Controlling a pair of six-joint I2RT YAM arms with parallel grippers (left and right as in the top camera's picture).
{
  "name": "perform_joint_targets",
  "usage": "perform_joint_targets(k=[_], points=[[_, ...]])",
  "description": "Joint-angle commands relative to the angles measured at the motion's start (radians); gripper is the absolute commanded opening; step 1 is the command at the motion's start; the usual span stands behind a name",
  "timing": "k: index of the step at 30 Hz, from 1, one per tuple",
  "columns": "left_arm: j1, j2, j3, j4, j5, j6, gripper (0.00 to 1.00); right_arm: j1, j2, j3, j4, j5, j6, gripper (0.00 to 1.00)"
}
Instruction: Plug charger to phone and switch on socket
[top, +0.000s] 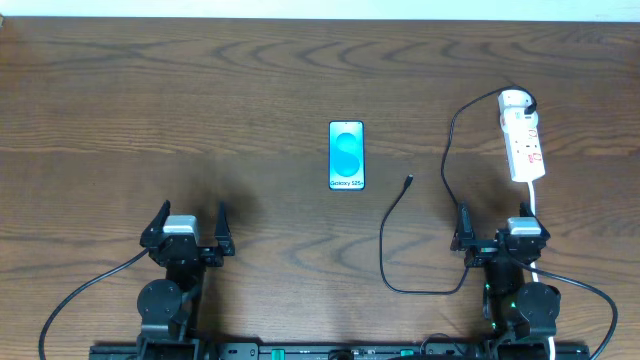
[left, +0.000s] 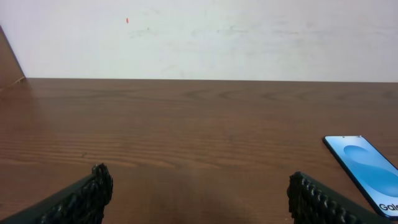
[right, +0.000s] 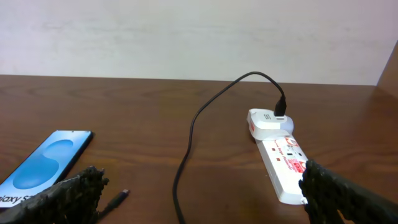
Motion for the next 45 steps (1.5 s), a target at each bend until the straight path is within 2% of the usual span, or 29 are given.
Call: perform_joint_targets(k=[1,25,28,31,35,38,43,45], points=[[-0.004,-0.008,-0.011,-0.046,-0.032,0.009,0.92,-0.008,-0.005,-0.002,-0.002,0.011,0.011,0.99],[-0.004,-0.008,-0.011,-0.046,-0.031,0.006,0.92,-0.008,-0.005,-0.002,-0.002,0.011,0.011,0.99],[-0.005,-0.008,-0.011,-0.037,0.063,-0.081,0.92,-0.008,-0.005,-0.002,-0.002,0.012,0.011,0.99],[-0.005,-0.008,-0.011,-0.023,0.203,-0.093,0.92,-0.008,-0.005,-0.002,-0.002,0.011,0.011,0.99],[-0.005,-0.008,-0.011,-0.011,0.222,-0.093,0.92,-0.008,-0.005,-0.002,-0.002,0.011,0.011,0.99],[-0.005,-0.008,-0.010,0.058,0.241,-0.093,0.92,-0.008,-0.005,-0.002,-0.002,0.011,0.011,0.99],[-0.005,-0.008,0.011,0.290,0.265,-0.092,0.92,-0.008,-0.005,-0.002,-0.002,0.011,0.011,0.99],[-0.005,-0.008,0.041,0.325,0.264,-0.092,0.92,-0.008,-0.005,-0.002,-0.002,0.011,0.011,0.99]])
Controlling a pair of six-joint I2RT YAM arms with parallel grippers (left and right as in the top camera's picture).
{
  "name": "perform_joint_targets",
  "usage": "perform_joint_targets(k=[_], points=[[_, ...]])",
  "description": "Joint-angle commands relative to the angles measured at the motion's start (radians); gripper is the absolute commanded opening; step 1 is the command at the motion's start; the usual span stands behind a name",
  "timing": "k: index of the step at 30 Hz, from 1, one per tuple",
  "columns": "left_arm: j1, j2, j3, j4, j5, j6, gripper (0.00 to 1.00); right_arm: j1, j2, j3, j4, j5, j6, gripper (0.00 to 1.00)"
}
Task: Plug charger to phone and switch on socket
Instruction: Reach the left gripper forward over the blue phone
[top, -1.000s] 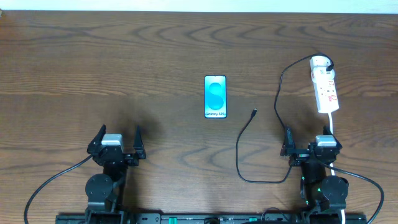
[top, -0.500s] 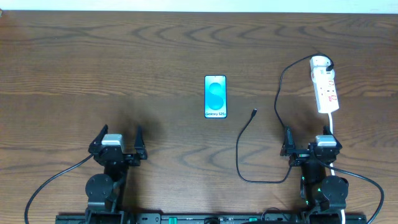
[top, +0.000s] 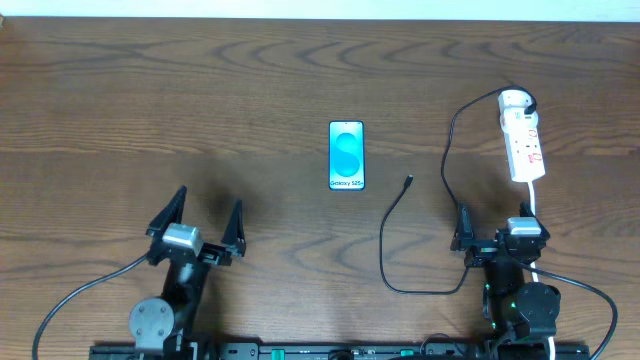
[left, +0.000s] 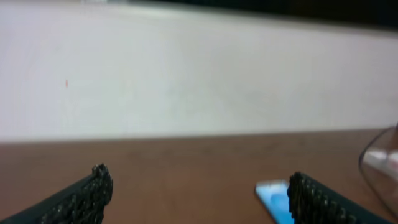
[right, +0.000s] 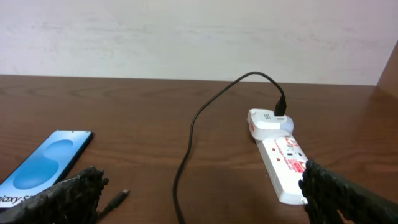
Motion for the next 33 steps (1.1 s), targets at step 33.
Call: perform_joint_targets(k=[33], points=[[-0.120,1.227,1.403,-1.299,0.248,-0.152,0.92,-0.008,-0.005,-0.002,-0.002,0.011,0.011,0.99]])
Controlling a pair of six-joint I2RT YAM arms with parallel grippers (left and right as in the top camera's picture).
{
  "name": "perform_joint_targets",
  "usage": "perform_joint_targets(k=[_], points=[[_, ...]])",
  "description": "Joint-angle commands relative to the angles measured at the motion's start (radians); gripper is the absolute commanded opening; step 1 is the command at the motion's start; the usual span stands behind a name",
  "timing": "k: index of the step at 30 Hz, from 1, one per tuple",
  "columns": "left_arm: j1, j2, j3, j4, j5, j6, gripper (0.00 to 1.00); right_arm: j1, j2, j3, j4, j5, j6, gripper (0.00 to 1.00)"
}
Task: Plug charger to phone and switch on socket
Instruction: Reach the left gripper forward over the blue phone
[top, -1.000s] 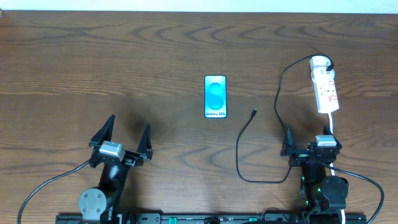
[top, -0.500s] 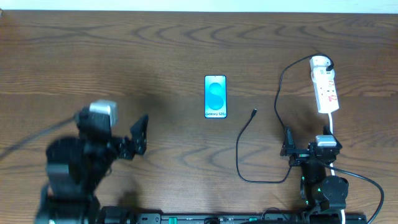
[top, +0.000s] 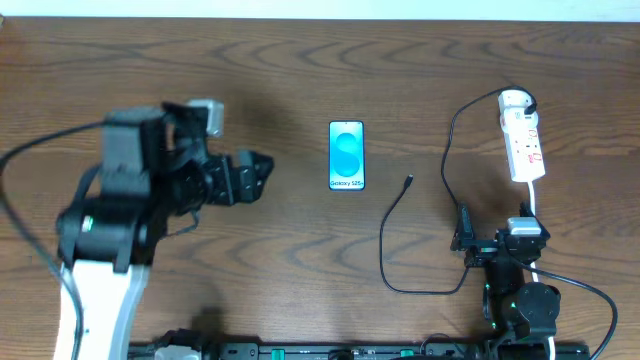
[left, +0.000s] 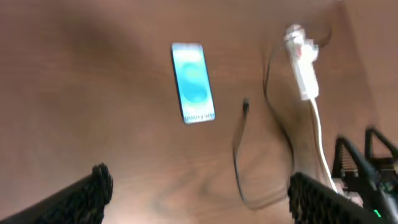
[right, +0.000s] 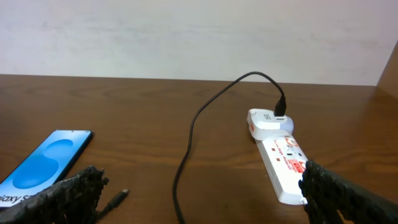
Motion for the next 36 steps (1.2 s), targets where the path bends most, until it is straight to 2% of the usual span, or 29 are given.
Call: perform_joint_targets(k=[1,6,10,12,20,27,36], points=[[-0.077,0.153,0.175,-0.126,-0.048,-0.034,0.92,-0.008,-0.005,-0.002,-0.003,0.011,0.010,0.99],[-0.191,0.389,0.457,-0.351,-0.272,-0.117,0.92,-0.008,-0.005,-0.002,-0.003,0.011,0.010,0.99],[-0.275,0.626,0.737,-0.545,-0.390,-0.181,0.92,-0.008,-0.005,-0.002,-0.003,0.011,0.010,0.99],[-0.303,0.715,0.829,-0.592,-0.430,-0.191,0.92,-0.008,-0.005,-0.002,-0.003,0.011,0.010,0.99],[-0.384,0.859,0.876,-0.428,-0.380,-0.190,0.92,-0.008,-0.005,-0.002,-0.003,0.011,0.010,0.99],[-0.398,0.973,0.876,-0.381,-0.381,-0.319,0.92,-0.008,-0.005,-0.002,-0.003,0.011,0.010,0.99],[-0.410,1.154,0.876,-0.290,-0.381,-0.359,0.92,-0.008,-0.005,-0.002,-0.003,0.011,0.010,0.99]])
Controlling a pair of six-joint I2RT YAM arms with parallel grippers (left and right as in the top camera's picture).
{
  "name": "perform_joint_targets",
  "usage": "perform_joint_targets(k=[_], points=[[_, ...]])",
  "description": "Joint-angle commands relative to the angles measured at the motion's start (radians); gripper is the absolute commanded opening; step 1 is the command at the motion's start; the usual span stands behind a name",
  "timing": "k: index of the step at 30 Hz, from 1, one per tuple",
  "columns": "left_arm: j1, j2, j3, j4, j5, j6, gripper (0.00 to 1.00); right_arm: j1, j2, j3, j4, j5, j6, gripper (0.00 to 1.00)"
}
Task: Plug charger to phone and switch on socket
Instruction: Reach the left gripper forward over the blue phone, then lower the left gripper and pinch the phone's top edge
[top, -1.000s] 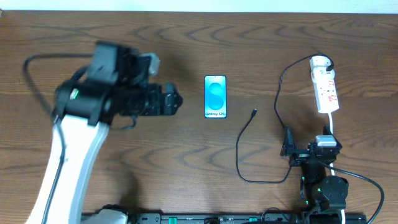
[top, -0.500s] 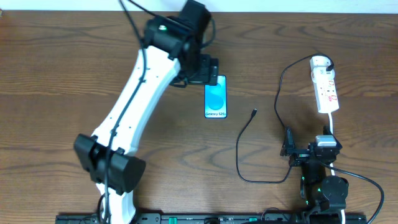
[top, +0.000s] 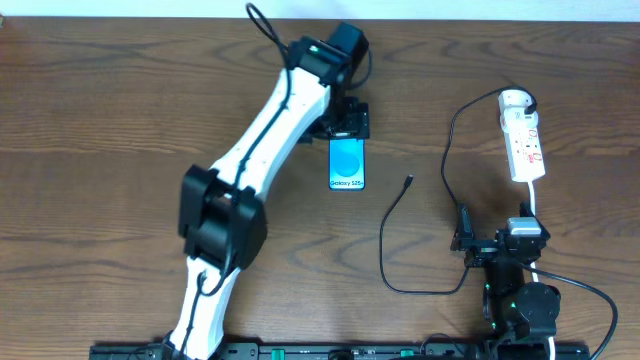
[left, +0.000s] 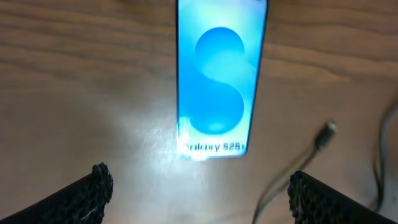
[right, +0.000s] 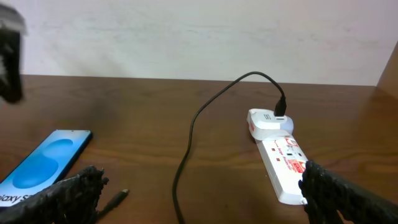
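Note:
A phone (top: 347, 165) with a lit blue screen lies flat in the middle of the table. In the left wrist view the phone (left: 221, 81) fills the top centre. My left gripper (top: 346, 130) hangs open over the phone's far end, nothing between its fingers (left: 92, 190). The black charger cable (top: 388, 235) ends in a loose plug (top: 409, 181) right of the phone, and that plug (left: 325, 132) lies bare on the wood. A white socket strip (top: 522, 140) holds the charger adapter (right: 267, 118). My right gripper (top: 497, 222) rests open near the front edge.
The cable loops from the adapter across the right side, in front of my right gripper, with a slack bend (top: 420, 288) near the front edge. The strip's white lead (top: 533, 200) runs towards the right arm's base. A pale wall (right: 199, 31) backs the table.
My left arm has reached from the left middle of the table to the phone. Its open gripper now hangs low over the phone's far end. The right arm, phone and cable have not moved.
Both grippers first rested open at the front edge. The left arm then lifted slightly, later stood high over the left middle of the table, and now its open gripper is over the phone. The right arm, cable, strip and phone stayed put throughout.

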Motion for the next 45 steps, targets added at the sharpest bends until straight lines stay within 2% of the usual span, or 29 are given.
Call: perform_joint_targets(k=[1,13,18,34,45], points=[[-0.008,0.057,0.016,0.036,-0.012,-0.035,0.92,-0.008,-0.005,-0.002,-0.003,0.011,0.010,0.99],[-0.049,0.193,0.015,0.098,-0.037,-0.086,0.92,-0.008,-0.005,-0.002,-0.003,0.011,0.010,0.99],[-0.067,0.209,0.013,0.117,-0.141,-0.087,0.92,-0.008,-0.005,-0.002,-0.003,0.011,0.010,0.99],[-0.069,0.225,-0.014,0.239,-0.156,-0.052,0.92,-0.008,-0.005,-0.002,-0.003,0.011,0.010,0.99],[-0.070,0.226,-0.026,0.249,-0.203,-0.052,0.92,-0.008,-0.005,-0.002,-0.003,0.011,0.010,0.99]])
